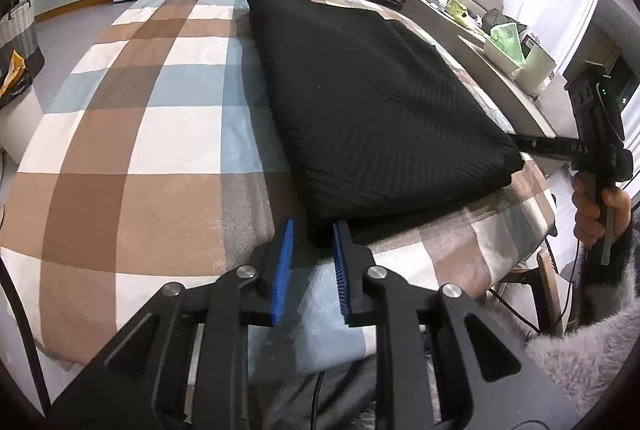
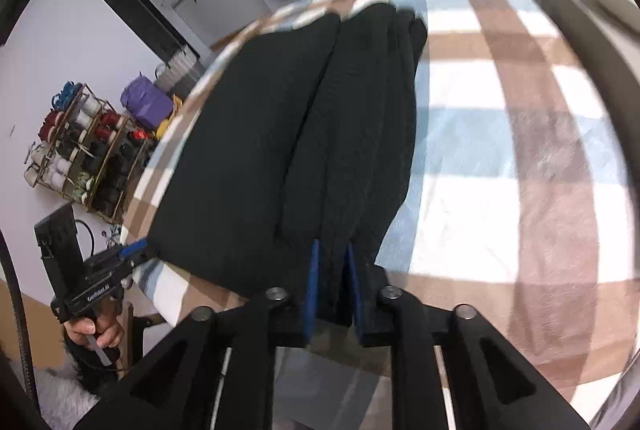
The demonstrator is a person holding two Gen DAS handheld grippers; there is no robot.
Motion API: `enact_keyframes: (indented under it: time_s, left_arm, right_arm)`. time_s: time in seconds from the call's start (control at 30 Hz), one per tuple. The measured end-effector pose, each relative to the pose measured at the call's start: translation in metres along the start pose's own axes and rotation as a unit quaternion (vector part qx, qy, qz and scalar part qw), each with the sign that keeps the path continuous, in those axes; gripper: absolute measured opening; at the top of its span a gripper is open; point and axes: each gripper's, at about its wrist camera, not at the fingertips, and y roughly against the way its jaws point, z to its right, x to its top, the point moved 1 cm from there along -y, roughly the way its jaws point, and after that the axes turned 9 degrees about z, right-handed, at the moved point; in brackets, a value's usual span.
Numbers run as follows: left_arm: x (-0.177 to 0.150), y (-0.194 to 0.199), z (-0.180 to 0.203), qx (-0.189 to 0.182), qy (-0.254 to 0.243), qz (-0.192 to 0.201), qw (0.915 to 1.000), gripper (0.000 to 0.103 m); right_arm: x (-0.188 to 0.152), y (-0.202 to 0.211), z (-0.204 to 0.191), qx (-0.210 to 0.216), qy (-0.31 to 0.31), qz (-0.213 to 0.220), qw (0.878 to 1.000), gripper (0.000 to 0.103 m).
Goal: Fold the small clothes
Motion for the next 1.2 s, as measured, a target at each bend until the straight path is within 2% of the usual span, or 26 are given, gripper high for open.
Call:
enact_keyframes:
  time_s: [0.03, 0.1, 0.2, 0.3, 0.4, 0.47, 0.53, 0.6, 0.7, 0.77, 0.83, 0.87, 0.9, 0.93, 0.97, 1.07, 1.13, 1.2]
  left_arm:
    - [0.001, 0.002, 0.0, 0.003, 0.0, 0.002, 1.0, 0.024]
    - [0.002, 0.006, -0.002, 0.009, 0.003, 0.009, 0.9999, 0.029]
    - [0.003, 0.014, -0.006, 0.012, -0.002, 0.013, 0.9998, 0.031]
    - [0.006, 0.023, -0.016, 0.029, 0.008, 0.02, 0.9994, 0.033]
    - [0.012, 0.027, -0.024, 0.043, 0.02, 0.032, 0.9984, 0.039]
    - [0.018, 0.026, -0.024, 0.046, 0.022, 0.04, 0.9979, 0.039]
    - [0.026, 0.022, -0.022, 0.045, 0.026, 0.049, 0.9975, 0.041]
    - [0.034, 0.016, -0.019, 0.036, 0.035, 0.057, 0.9971, 0.041]
    - [0.045, 0.009, -0.01, 0.025, 0.039, 0.067, 0.9967, 0.041]
    - [0.049, 0.005, -0.004, 0.022, 0.039, 0.069, 0.9966, 0.042]
    - [0.052, -0.001, 0.001, 0.016, 0.039, 0.072, 0.9965, 0.045]
    - [0.053, -0.005, 0.002, 0.016, 0.039, 0.072, 0.9965, 0.046]
    - [0.053, -0.008, 0.004, 0.017, 0.039, 0.07, 0.9966, 0.047]
    - [0.053, -0.012, 0.005, 0.018, 0.04, 0.066, 0.9968, 0.047]
    - [0.053, -0.016, 0.006, 0.02, 0.04, 0.062, 0.9971, 0.047]
    - [0.054, -0.024, 0.013, 0.016, 0.037, 0.055, 0.9977, 0.047]
    - [0.056, -0.029, 0.019, 0.014, 0.029, 0.054, 0.998, 0.047]
    - [0.058, -0.035, 0.028, 0.011, 0.016, 0.053, 0.9984, 0.048]
  right_arm:
    - [0.001, 0.002, 0.001, 0.006, -0.003, 0.009, 1.0, 0.029]
    - [0.005, 0.001, -0.002, 0.024, -0.01, 0.02, 0.999, 0.033]
    - [0.008, -0.009, -0.013, 0.045, 0.0, 0.016, 0.999, 0.04]
    - [0.01, -0.029, -0.023, 0.069, 0.002, 0.008, 0.998, 0.042]
    - [0.011, -0.054, -0.024, 0.076, -0.017, -0.02, 0.997, 0.042]
    - [0.009, -0.065, -0.022, 0.081, -0.038, -0.023, 0.996, 0.037]
    - [0.007, -0.068, -0.02, 0.085, -0.051, -0.017, 0.995, 0.019]
    - [0.009, -0.063, -0.021, 0.079, -0.051, 0.001, 0.996, 0.01]
    - [0.016, -0.019, -0.044, 0.078, 0.014, 0.091, 0.993, 0.007]
    - [0.016, -0.002, -0.049, 0.048, 0.038, 0.108, 0.992, 0.007]
    - [0.009, -0.005, -0.038, 0.003, 0.036, 0.089, 0.995, 0.007]
    - [0.004, -0.013, -0.031, -0.018, 0.031, 0.067, 0.997, 0.007]
    - [-0.003, -0.027, -0.02, -0.03, 0.018, 0.028, 0.999, 0.008]
    - [-0.008, -0.035, -0.013, -0.026, 0.005, 0.002, 1.0, 0.008]
    - [-0.011, -0.037, -0.006, -0.008, -0.017, -0.002, 1.0, 0.008]
    - [-0.006, -0.031, -0.002, 0.028, -0.031, 0.009, 0.999, 0.015]
    - [0.005, -0.028, -0.003, 0.035, -0.032, 0.023, 0.999, 0.027]
    - [0.016, -0.029, -0.004, 0.039, -0.026, 0.037, 0.998, 0.034]
